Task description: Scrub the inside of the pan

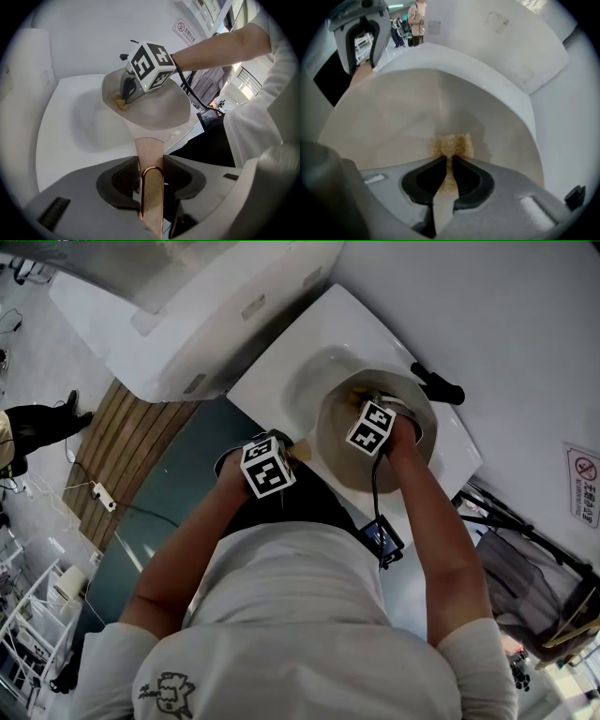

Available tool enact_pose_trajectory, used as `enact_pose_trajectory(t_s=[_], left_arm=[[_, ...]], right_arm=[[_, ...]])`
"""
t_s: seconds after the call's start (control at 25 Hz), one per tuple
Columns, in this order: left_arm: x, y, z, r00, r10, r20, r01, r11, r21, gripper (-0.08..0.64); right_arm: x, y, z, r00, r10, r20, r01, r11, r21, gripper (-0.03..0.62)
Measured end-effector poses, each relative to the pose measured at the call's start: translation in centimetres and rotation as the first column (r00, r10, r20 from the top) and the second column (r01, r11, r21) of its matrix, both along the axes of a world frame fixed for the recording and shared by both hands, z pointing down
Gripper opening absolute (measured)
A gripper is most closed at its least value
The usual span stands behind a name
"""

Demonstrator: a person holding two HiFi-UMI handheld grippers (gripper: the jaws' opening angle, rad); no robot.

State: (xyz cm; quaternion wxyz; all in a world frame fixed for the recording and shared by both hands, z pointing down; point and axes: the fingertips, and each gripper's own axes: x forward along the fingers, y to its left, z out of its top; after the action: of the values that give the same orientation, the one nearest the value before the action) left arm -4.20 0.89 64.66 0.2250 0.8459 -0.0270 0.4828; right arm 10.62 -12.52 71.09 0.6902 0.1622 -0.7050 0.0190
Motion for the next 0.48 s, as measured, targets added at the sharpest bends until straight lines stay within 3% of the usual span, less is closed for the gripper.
enact_pose_trajectory(t_s=[0.48], left_arm=[[-0.1,0.1,-0.1,1.0,-0.013,0.007,0.013,1.0,-0.006,0.163]], right_arm=[[-4.8,5.8,-0.3,0.973,0.037,0.226,0.007,0.981,-0.193,0.046]])
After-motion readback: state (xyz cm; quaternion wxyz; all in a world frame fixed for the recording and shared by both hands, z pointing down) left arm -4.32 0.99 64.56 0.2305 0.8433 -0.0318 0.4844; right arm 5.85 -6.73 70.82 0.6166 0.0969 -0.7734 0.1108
